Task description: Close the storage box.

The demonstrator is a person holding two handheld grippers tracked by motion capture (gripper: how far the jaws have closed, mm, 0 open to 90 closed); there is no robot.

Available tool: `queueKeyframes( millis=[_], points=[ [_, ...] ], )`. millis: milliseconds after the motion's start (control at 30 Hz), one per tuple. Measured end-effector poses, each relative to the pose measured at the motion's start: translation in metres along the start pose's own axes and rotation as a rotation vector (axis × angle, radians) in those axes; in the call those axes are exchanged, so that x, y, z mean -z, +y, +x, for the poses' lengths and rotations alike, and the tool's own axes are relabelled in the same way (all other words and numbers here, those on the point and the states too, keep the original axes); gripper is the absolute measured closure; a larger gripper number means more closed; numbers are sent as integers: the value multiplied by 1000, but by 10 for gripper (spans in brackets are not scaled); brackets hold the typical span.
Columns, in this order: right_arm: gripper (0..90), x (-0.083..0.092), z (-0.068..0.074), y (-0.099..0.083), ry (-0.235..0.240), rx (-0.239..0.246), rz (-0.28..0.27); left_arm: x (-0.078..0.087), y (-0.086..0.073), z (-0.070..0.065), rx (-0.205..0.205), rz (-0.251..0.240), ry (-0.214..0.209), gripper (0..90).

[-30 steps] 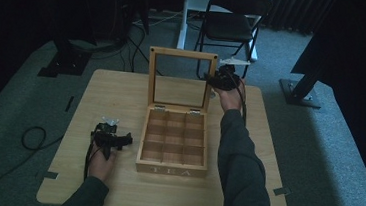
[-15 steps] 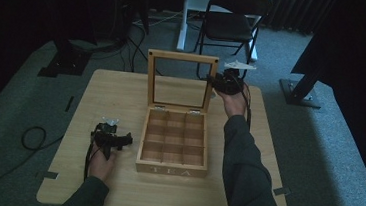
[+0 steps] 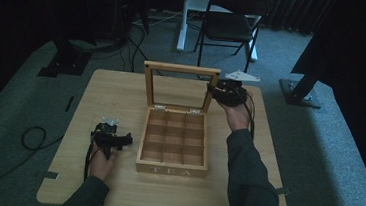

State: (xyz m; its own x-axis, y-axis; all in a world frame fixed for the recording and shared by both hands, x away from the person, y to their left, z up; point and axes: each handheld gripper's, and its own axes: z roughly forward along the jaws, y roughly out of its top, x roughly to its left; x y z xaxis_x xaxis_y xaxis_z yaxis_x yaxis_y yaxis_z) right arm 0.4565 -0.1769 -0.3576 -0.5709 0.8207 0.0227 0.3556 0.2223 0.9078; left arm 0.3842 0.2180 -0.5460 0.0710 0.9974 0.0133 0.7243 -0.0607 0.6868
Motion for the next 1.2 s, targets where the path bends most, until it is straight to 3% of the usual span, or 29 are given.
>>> queueKeyframes(
  millis=[133,867,1200],
  points=[
    [624,9,2,2,-5,1,-26,0,0,0,0,-1,1,16],
    [587,37,20,9,-15,43,-25,0,0,0,1,0,0,16],
    [583,42,24,8,-12,40,-8,0,0,0,0,0,0,16]
  ],
)
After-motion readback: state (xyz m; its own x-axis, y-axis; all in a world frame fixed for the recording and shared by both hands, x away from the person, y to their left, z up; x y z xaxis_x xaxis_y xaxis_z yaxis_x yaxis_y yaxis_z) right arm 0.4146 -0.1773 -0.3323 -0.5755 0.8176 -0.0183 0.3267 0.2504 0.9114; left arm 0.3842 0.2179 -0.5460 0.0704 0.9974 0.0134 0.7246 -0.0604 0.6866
